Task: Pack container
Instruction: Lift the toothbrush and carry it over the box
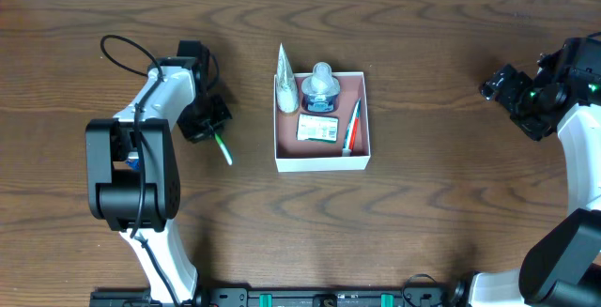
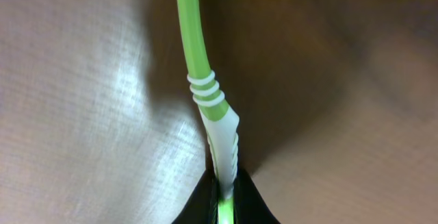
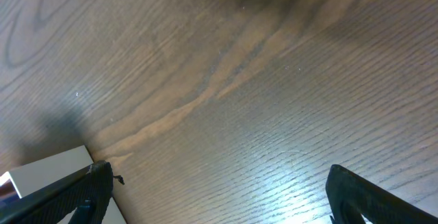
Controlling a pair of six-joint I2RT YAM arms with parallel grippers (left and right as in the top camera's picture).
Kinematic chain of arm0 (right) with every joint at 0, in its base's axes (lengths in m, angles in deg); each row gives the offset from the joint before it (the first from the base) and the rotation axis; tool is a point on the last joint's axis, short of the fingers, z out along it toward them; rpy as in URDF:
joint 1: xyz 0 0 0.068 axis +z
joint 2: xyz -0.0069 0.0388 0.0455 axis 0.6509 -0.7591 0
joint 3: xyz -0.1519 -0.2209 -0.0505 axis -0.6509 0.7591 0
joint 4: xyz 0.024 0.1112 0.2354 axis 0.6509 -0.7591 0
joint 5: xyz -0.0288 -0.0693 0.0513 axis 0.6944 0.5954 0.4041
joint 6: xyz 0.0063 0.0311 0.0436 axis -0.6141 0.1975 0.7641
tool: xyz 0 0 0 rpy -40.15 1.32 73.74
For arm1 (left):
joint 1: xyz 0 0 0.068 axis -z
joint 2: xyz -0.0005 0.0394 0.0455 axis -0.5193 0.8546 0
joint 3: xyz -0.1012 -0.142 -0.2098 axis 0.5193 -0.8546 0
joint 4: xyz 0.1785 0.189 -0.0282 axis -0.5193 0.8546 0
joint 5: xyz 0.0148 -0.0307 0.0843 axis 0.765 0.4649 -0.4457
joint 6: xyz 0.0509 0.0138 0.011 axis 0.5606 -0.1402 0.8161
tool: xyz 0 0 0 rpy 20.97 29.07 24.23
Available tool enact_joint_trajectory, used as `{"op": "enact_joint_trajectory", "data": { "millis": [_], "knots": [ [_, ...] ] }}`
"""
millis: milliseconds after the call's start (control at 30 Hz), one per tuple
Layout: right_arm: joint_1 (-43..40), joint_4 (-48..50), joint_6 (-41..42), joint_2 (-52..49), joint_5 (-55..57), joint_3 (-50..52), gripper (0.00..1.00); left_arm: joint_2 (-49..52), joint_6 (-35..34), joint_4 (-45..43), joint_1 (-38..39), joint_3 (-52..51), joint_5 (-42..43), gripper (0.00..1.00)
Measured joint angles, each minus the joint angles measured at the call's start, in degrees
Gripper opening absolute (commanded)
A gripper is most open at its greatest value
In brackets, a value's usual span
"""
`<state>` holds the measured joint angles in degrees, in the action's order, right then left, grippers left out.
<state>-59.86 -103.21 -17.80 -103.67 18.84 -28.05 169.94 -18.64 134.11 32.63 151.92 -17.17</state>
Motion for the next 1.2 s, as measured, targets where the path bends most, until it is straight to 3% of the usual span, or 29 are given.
{"op": "enact_joint_trajectory", "data": {
  "millis": [167, 367, 533, 667, 933, 1200],
  "knots": [
    [0.00, 0.00, 0.00, 0.00, -0.02, 0.00, 0.99, -1.75, 3.30, 8.46, 0.04, 5.07, 0.07, 0.06],
    [0.00, 0.00, 0.00, 0.00, -0.02, 0.00, 0.99, -15.96, 7.96, 11.08, 2.49, 12.13, 1.22, 0.06],
    [0.00, 0.02, 0.00, 0.00, 0.00, 0.00, 0.99, -30.45, 10.25, 8.92, 10.40, 13.70, 2.27, 0.06],
    [0.00, 0.00, 0.00, 0.00, 0.00, 0.00, 0.99, -36.41, 11.65, 6.12, 18.53, 13.84, 3.06, 0.06],
    [0.00, 0.00, 0.02, 0.00, 0.00, 0.00, 0.99, -33.62, 24.92, 3.13, 31.43, 13.84, 1.44, 0.06],
    [0.00, 0.00, 0.00, 0.00, -0.02, 0.00, 0.99, -23.12, 45.22, 5.42, 35.19, 13.79, -2.54, 0.06]
  ]
}}
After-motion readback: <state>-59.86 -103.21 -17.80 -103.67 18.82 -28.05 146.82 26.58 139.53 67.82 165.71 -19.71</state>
